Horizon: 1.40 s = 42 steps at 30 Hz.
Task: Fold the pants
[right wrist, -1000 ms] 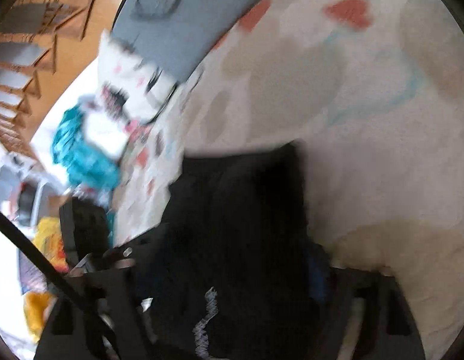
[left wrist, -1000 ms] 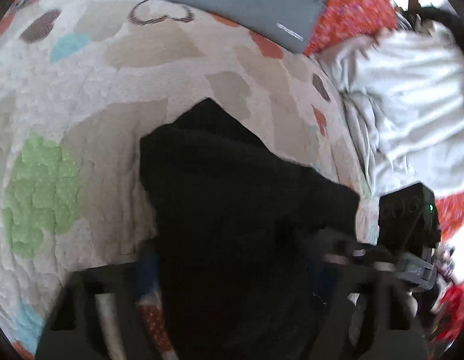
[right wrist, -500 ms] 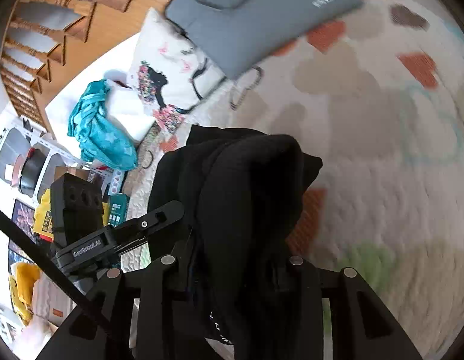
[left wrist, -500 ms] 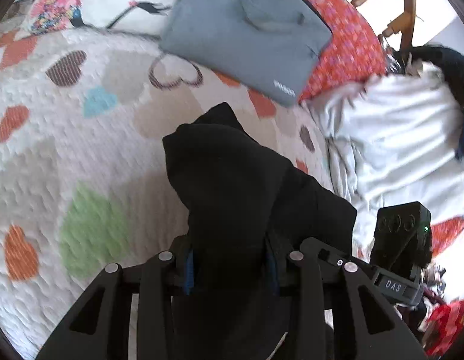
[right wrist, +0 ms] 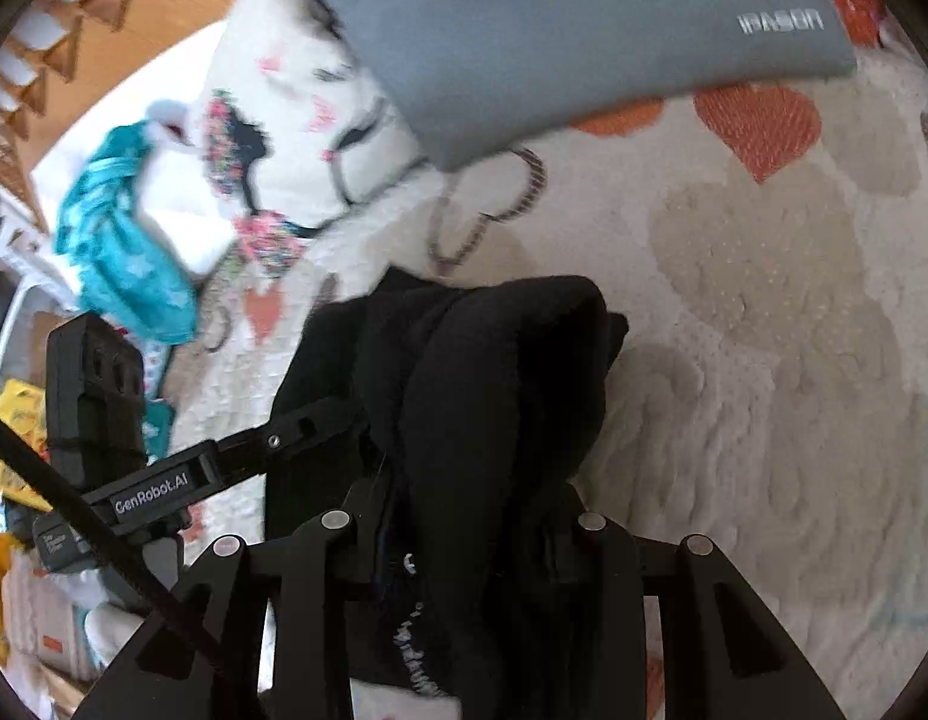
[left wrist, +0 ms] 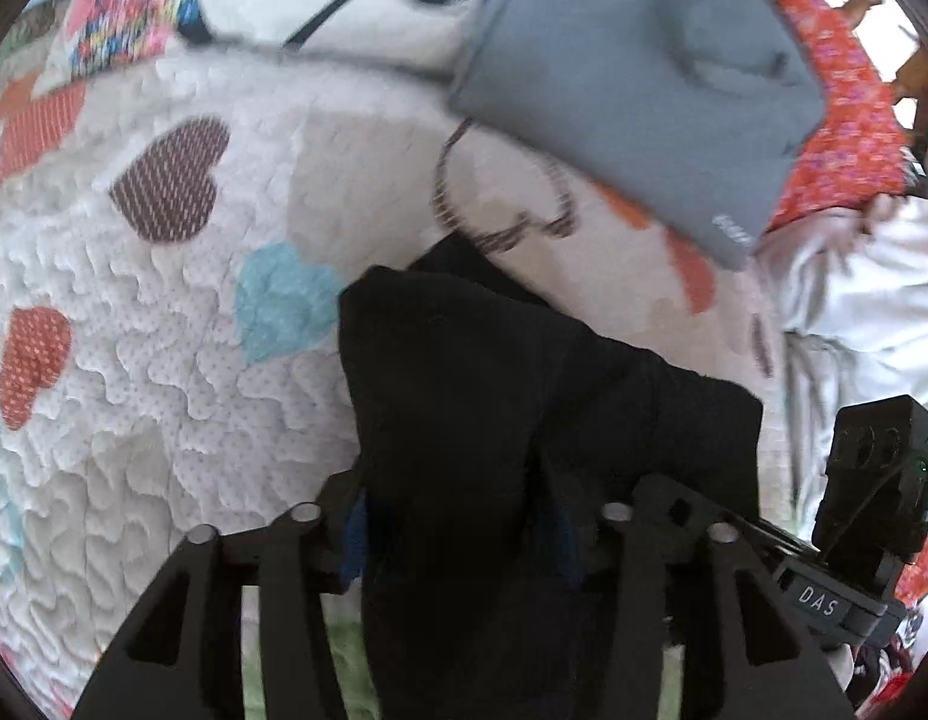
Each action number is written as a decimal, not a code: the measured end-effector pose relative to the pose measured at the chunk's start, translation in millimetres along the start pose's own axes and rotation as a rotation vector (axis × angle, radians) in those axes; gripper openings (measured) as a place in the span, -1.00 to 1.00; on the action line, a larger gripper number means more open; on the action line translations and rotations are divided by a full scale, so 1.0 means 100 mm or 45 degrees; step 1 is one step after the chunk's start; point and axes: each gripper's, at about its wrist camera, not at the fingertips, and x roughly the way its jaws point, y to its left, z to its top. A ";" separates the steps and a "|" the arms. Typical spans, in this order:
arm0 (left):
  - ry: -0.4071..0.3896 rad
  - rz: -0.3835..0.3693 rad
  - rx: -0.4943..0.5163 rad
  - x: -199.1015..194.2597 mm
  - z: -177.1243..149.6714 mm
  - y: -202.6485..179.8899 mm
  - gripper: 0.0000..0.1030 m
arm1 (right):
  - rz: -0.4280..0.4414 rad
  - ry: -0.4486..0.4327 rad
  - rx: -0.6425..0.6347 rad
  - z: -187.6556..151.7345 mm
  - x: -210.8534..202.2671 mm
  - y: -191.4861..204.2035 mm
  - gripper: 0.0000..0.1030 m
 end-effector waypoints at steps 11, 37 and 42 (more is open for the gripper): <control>-0.113 -0.199 -0.098 -0.64 0.02 0.27 0.10 | 0.003 -0.266 0.065 0.12 -0.72 -0.11 0.14; -0.081 -0.202 -0.156 -0.36 -0.59 0.20 0.27 | 0.366 -0.187 0.207 -0.63 -0.69 -0.22 0.31; -0.054 -0.175 -0.169 -0.20 -0.76 0.23 0.45 | 0.382 -0.154 0.379 -0.79 -0.42 -0.54 0.25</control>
